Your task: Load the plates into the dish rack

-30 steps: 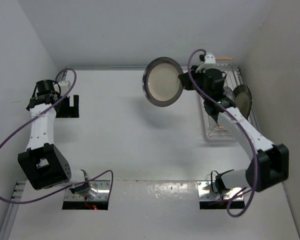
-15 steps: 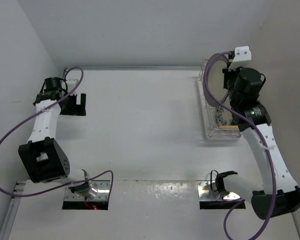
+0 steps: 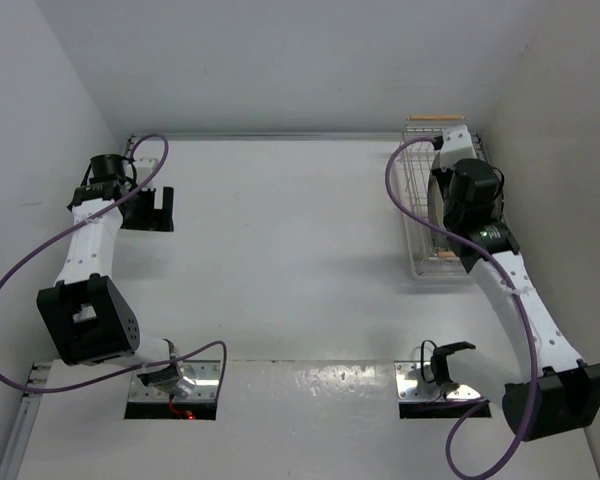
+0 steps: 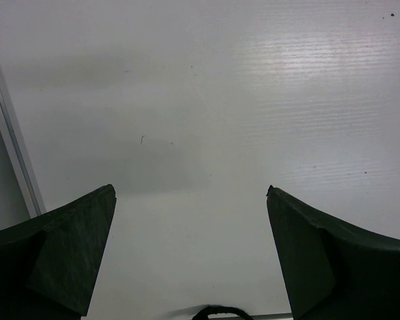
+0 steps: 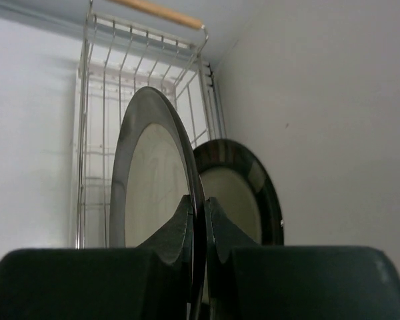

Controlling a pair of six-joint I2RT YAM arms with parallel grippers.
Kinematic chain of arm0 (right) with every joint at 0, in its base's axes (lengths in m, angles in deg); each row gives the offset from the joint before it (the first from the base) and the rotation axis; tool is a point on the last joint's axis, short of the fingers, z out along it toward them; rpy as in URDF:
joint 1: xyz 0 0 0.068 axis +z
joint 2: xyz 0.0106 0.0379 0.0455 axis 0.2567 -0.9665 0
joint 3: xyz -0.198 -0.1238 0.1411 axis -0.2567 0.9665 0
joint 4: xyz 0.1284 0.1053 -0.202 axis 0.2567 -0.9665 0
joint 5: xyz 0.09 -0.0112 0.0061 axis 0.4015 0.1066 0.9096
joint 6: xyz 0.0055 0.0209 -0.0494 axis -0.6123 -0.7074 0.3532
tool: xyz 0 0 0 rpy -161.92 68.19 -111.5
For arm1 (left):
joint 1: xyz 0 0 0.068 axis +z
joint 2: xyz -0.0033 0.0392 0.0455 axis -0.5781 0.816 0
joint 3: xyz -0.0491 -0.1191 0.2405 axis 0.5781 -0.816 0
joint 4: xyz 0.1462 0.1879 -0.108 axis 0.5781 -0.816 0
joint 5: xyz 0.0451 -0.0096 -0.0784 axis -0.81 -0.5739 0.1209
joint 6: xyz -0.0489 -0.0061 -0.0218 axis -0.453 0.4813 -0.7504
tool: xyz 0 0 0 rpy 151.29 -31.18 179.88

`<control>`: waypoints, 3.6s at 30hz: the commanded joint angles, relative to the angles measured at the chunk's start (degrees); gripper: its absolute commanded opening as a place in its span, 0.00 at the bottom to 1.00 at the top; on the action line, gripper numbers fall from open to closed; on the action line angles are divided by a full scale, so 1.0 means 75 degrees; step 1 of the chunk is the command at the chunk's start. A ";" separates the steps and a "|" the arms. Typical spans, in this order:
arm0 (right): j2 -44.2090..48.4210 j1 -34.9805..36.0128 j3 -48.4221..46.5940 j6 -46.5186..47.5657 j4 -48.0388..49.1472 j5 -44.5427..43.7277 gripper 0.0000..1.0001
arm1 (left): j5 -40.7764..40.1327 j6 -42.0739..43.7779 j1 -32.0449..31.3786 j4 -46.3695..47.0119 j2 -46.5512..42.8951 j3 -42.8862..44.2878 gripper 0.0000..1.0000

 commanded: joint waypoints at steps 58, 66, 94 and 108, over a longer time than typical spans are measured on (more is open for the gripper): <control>0.0406 -0.0240 0.0718 -0.1022 0.0953 0.0799 0.76 | -0.0082 0.0024 -0.0090 0.0160 -0.0119 0.0139 1.00; 0.0863 -0.0229 -0.0149 -0.0975 0.0508 0.1114 0.83 | -0.0082 0.0024 -0.0090 0.0160 -0.0119 0.0139 1.00; 0.3210 -0.1307 0.1603 -0.3716 -0.1004 0.3154 0.99 | -0.0750 0.0176 -0.0090 0.0241 -0.0576 -0.0738 1.00; 0.7226 -0.1330 0.4139 -0.6342 -0.4040 0.3377 0.99 | -0.0855 0.0504 -0.0792 0.0406 -0.0576 -0.1828 1.00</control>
